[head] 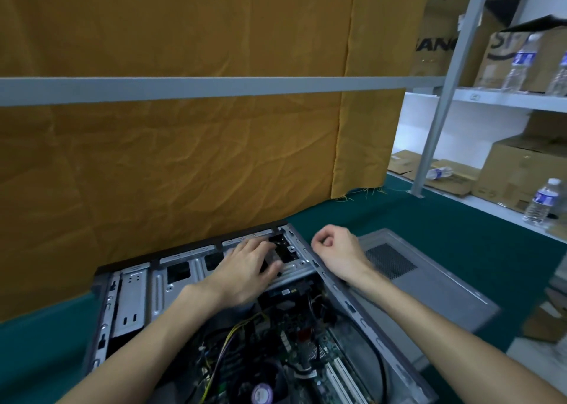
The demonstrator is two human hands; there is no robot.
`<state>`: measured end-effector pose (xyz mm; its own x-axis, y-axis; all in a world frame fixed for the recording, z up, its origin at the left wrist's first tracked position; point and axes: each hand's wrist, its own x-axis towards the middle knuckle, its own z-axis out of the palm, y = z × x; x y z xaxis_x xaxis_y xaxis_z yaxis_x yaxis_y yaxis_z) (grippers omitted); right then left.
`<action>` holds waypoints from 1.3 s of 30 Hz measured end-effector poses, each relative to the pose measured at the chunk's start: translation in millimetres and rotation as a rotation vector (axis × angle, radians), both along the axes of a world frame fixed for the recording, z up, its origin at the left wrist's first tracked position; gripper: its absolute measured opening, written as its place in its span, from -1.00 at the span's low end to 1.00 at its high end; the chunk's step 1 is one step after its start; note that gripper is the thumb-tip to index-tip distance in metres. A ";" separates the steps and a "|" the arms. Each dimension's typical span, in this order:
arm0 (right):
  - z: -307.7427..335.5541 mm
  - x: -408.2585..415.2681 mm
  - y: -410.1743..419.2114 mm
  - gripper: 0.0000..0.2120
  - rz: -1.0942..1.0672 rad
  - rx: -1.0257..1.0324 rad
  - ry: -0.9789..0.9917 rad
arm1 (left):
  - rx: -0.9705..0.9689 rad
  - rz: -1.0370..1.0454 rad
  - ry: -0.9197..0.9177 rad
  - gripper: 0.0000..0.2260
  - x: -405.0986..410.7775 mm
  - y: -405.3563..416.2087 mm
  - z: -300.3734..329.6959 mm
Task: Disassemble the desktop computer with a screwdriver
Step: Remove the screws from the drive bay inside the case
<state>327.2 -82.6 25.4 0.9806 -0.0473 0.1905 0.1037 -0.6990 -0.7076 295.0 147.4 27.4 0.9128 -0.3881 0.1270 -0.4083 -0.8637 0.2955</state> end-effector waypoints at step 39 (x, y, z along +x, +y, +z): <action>-14.3 -86.3 75.2 -0.70 -0.360 0.658 0.494 | 0.332 -0.050 -0.333 -0.42 -44.9 -2.1 -24.5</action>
<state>240.9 -7.3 11.1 0.8480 -0.3182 -0.4239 -0.4662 -0.0674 -0.8821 250.0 145.3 3.0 0.8227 -0.4994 0.2716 -0.4770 -0.8664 -0.1479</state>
